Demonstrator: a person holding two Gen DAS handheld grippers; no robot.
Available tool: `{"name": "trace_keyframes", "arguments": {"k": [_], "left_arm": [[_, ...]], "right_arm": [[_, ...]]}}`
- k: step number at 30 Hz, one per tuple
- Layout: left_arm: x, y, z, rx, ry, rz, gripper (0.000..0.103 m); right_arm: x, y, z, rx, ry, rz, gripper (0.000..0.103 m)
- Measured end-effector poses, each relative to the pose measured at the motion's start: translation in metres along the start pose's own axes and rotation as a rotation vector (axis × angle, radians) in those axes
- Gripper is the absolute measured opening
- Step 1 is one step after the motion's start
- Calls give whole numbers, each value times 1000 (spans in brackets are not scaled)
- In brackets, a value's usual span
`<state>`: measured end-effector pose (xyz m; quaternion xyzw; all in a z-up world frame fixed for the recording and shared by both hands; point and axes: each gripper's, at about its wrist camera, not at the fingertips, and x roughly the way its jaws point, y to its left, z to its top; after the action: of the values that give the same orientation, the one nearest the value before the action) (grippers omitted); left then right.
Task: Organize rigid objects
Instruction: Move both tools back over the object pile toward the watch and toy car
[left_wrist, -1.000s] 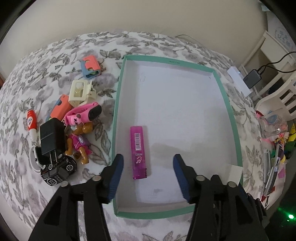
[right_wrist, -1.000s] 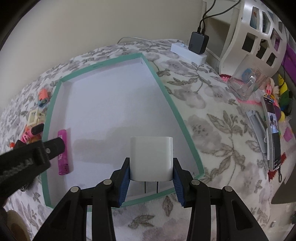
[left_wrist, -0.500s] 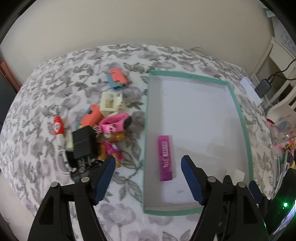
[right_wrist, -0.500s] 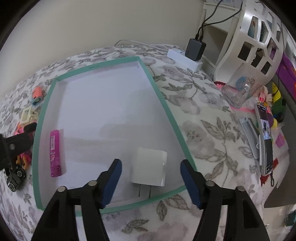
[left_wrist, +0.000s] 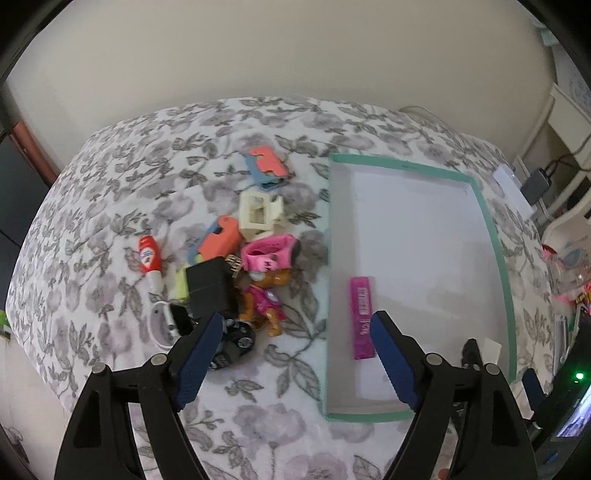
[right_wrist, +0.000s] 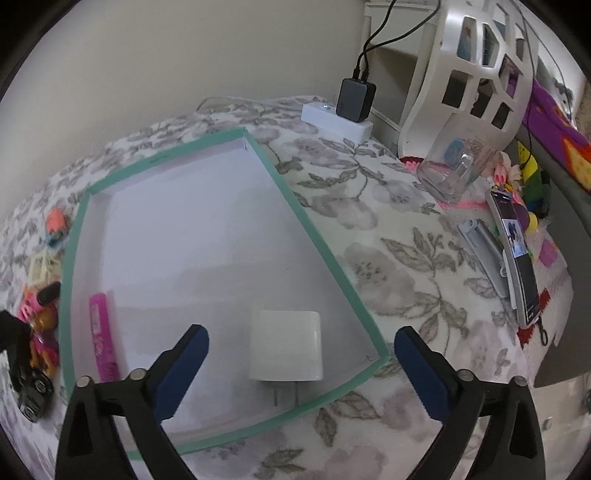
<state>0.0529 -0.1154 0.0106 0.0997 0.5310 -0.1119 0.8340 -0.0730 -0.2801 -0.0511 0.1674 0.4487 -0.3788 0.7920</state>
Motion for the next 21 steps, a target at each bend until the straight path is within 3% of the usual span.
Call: {"name": "trace_keyframes", "arguments": {"k": [7,12,21], "left_arm": [[3,31,2,-70,2,36,84],[14,58,4,-120,25,101,85],[23,126,6,-268,55,162,85]], "right_arm": [[-13,8,-1,21,-50,9,103],[-29,14,5,-15,-122,14,103],[-61,58,16,-87,-168,183,103]]}}
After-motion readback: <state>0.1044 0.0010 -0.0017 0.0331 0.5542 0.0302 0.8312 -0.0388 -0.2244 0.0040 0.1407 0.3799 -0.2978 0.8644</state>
